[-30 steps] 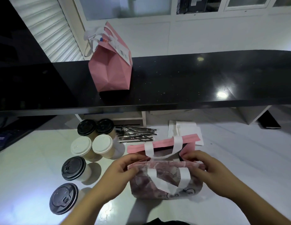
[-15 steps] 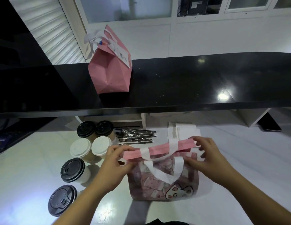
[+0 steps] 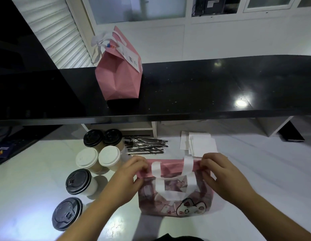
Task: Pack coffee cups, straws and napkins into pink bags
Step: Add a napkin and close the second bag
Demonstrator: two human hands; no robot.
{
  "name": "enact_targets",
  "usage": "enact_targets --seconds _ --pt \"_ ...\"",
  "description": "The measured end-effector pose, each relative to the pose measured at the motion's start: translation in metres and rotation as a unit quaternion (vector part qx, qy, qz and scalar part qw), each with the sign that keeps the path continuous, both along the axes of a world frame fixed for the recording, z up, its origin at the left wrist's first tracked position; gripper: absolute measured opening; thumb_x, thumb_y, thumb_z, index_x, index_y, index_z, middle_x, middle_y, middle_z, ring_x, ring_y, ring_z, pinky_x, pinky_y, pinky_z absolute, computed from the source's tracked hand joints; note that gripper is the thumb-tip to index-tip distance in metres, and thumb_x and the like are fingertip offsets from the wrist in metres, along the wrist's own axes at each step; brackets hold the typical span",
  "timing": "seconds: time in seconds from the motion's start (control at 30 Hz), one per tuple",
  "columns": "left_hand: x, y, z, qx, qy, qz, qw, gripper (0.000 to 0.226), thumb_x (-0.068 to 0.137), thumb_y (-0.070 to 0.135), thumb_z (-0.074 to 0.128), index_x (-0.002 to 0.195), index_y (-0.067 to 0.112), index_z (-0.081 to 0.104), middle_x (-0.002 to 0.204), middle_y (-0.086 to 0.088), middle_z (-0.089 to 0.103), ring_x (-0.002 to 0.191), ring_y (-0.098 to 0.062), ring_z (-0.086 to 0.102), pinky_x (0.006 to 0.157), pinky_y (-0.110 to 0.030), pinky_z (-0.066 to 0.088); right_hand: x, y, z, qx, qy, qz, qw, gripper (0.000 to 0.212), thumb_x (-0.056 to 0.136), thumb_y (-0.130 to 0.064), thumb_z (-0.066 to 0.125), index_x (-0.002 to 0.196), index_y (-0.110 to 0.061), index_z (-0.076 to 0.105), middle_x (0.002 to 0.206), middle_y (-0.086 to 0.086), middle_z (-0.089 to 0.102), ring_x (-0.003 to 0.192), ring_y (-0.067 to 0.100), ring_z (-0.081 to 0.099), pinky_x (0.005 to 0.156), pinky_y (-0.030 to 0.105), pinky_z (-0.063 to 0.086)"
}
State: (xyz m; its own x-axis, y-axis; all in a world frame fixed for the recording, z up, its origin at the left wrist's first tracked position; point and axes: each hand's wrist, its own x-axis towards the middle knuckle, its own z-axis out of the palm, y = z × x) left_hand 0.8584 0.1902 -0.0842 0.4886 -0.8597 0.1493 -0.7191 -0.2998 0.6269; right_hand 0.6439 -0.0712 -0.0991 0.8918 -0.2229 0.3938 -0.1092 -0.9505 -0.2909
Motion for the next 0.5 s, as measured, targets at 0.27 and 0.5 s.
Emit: enact_targets --seconds 0.27,0.5 --pt "0.006 -0.003 0.001 0.039 -0.103 -0.030 0.993 0.047 0.086 0.006 0.069 0.122 0.036 0.062 0.119 0.022 0.060 0.106 -0.001 0.053 0.090 -0.023 0.043 0.002 0.000 0.009 0.008 0.027 -0.015 0.999 0.017 0.091 -0.024 0.071 0.107 -0.021 0.066 0.098 -0.009 0.064 0.091 0.014 0.054 0.073 0.028 0.054" --pt "0.000 -0.038 0.021 0.114 -0.141 -0.069 0.981 0.030 0.099 0.032 0.059 0.128 0.033 0.067 0.117 0.011 0.069 0.110 -0.013 0.059 0.086 -0.027 0.044 0.029 0.010 0.024 -0.039 0.134 0.016 0.990 0.015 0.087 -0.039 0.071 0.100 -0.032 0.074 0.097 -0.015 0.060 0.085 0.010 0.054 0.071 0.022 0.047"
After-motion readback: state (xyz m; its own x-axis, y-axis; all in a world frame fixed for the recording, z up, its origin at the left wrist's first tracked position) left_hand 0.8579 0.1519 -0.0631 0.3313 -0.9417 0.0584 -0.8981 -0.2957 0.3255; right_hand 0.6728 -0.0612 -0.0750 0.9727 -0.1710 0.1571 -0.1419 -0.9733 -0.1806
